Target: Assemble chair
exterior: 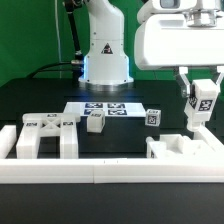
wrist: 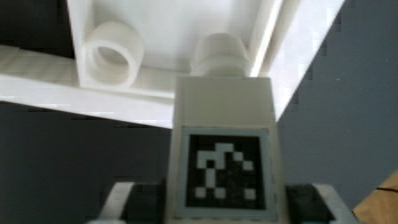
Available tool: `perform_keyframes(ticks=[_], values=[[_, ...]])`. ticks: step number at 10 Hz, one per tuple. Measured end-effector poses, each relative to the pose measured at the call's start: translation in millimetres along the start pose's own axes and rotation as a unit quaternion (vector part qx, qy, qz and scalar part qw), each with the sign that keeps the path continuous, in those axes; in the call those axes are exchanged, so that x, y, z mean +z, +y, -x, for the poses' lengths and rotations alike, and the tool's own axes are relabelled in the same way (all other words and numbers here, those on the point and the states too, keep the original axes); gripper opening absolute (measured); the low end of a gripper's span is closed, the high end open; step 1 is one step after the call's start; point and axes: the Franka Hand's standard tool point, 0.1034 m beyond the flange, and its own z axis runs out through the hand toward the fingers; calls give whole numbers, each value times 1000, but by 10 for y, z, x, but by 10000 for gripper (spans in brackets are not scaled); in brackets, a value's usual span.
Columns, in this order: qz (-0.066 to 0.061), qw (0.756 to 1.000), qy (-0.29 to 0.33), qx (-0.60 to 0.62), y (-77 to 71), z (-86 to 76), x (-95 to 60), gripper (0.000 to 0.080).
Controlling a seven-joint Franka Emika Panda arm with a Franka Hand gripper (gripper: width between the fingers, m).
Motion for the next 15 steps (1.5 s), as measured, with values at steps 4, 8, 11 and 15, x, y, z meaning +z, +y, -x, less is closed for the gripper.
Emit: perform_keyframes(ticks=[4, 8, 11, 15], values=[[4, 998, 67, -9, -7, -26, 80, 292], [1, 998, 64, -11, -53, -95, 202, 292], [1, 998, 61, -13, -74, -96, 323, 292], [0, 998, 54, -15, -93, -27, 409, 292]])
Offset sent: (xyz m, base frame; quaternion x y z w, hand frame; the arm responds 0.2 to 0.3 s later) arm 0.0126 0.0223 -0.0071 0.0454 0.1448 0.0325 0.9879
